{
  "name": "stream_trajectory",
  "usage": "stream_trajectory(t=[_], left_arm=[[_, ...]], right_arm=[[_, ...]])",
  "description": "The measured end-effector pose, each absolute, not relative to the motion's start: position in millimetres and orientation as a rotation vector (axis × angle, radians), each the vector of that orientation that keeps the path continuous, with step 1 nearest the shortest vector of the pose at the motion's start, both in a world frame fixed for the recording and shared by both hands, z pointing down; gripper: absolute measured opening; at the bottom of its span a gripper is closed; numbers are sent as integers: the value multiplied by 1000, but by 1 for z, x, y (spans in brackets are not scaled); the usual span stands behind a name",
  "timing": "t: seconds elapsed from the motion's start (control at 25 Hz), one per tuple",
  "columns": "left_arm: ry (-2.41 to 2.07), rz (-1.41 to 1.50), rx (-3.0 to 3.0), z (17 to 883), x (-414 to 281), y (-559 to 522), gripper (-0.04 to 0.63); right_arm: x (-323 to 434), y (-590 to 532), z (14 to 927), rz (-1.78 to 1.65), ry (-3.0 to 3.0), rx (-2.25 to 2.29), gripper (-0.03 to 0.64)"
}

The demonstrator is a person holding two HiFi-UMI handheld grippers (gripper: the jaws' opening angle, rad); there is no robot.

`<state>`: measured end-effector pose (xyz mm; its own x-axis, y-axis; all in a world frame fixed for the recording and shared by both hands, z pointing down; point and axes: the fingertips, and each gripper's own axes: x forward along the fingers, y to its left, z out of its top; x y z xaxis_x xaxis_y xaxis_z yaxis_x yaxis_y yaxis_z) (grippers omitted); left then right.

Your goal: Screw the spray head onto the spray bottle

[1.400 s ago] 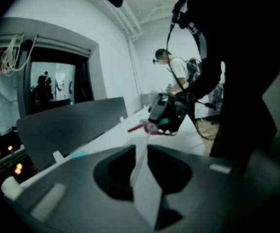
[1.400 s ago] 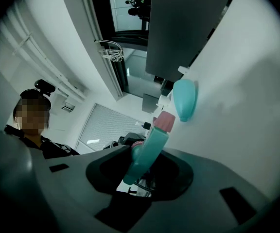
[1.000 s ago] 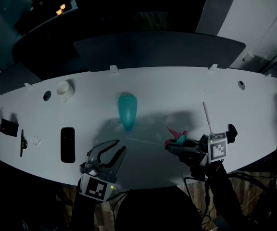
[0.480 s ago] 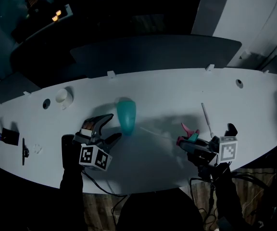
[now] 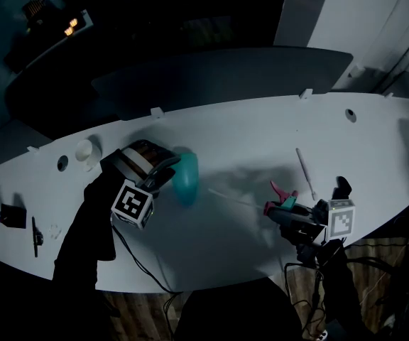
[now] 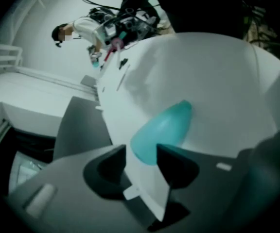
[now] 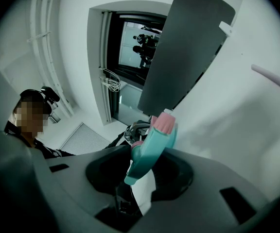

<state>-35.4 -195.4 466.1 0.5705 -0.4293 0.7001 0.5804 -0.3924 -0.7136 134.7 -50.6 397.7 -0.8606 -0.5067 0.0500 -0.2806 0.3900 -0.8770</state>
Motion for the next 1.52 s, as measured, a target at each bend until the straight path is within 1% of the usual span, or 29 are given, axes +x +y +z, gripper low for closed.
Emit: stream_trajectory(t=[0.08,0.2,0.4,0.68,1.04,1.28,1.36,1.52], left_arm=[[-220,-1125,-1647,476,-34,-190,206],[-286,-1162,-1659,484,-30,-184,298],[-377,-1172,-1527,489,-22,-177,298],[-445,-1077,-1308,495,18,-176,298],[-476,-1016,-1209,498,49,-172,298],[-437,-1074,-1273,497,34,-161,284],[-419,-1130,-1315,500,20,-151,268],[-371,-1274,-1330,495,-3,-131,261]], right_arm=[[135,-52,397,-1463,2411,-702,132],[135,-55,399,-1473,2391,-704,132],[127,-61,403,-1506,2381,-691,132],[124,-63,408,-1555,2384,-714,132],[153,-65,414,-1544,2292,-856,132],[162,-70,408,-1510,2281,-859,132],[160,-70,409,-1513,2284,-841,132],[156,-73,414,-1540,2280,-816,132]])
